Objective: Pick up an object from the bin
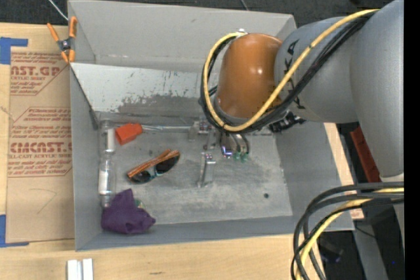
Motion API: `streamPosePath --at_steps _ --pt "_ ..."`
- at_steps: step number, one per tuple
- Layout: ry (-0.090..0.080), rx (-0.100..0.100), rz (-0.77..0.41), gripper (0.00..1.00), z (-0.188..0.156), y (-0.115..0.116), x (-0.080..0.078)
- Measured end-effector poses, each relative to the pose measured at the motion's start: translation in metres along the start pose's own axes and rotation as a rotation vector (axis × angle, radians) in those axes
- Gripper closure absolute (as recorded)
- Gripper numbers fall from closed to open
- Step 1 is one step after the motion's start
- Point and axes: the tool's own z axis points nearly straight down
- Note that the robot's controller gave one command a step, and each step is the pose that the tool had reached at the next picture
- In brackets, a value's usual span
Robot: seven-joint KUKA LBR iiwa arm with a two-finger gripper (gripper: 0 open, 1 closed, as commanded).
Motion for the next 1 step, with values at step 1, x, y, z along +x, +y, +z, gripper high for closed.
streamPosePath --at_steps 1 --pt "-0.007 -0.001 0.001 0.00 -0.0047 -0.0005 -0.0018"
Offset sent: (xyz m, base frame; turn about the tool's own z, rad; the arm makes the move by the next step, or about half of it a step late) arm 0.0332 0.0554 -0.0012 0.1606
